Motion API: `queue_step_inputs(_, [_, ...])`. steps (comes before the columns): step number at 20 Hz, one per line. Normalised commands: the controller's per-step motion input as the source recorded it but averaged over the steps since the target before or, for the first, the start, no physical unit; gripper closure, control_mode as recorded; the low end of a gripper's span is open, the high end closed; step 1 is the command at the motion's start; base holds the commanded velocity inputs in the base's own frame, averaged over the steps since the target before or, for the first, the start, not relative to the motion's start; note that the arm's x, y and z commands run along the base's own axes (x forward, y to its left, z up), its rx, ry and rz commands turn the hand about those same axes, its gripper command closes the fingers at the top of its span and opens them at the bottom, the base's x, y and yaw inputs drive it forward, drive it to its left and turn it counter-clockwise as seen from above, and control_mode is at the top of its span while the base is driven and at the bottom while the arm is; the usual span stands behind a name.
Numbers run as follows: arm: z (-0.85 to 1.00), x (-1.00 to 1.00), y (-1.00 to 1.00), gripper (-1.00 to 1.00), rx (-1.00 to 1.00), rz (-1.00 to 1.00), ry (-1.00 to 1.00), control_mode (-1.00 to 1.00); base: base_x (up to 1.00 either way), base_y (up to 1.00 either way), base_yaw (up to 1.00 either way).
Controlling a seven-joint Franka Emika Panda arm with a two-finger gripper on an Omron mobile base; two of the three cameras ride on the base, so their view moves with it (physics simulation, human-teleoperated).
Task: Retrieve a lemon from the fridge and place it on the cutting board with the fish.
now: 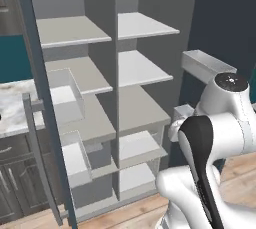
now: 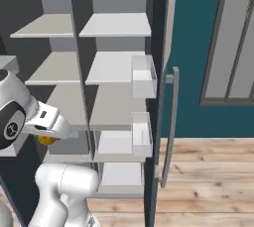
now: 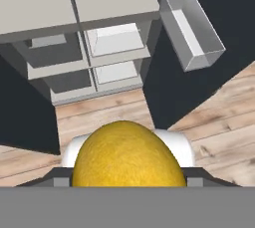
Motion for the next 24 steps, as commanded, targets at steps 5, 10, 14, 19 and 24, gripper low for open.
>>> queue_step_inputs(5, [0.0, 0.0, 0.0, 1.0, 0.0, 0.0, 0.0, 1.0, -0.73, 0.24, 0.36])
queue_step_inputs(10, [0.0, 0.0, 0.0, 1.0, 0.0, 0.0, 0.0, 1.0, -0.58, 0.67, 0.23])
queue_step_inputs(14, [0.0, 0.0, 0.0, 1.0, 0.0, 0.0, 0.0, 1.0, -0.09, 0.94, 0.0])
queue_step_inputs(19, [0.0, 0.0, 0.0, 1.0, 0.0, 0.0, 0.0, 1.0, -0.27, 0.99, -0.06])
queue_step_inputs(24, [0.0, 0.0, 0.0, 1.0, 0.0, 0.0, 0.0, 1.0, -0.29, 1.0, -0.1])
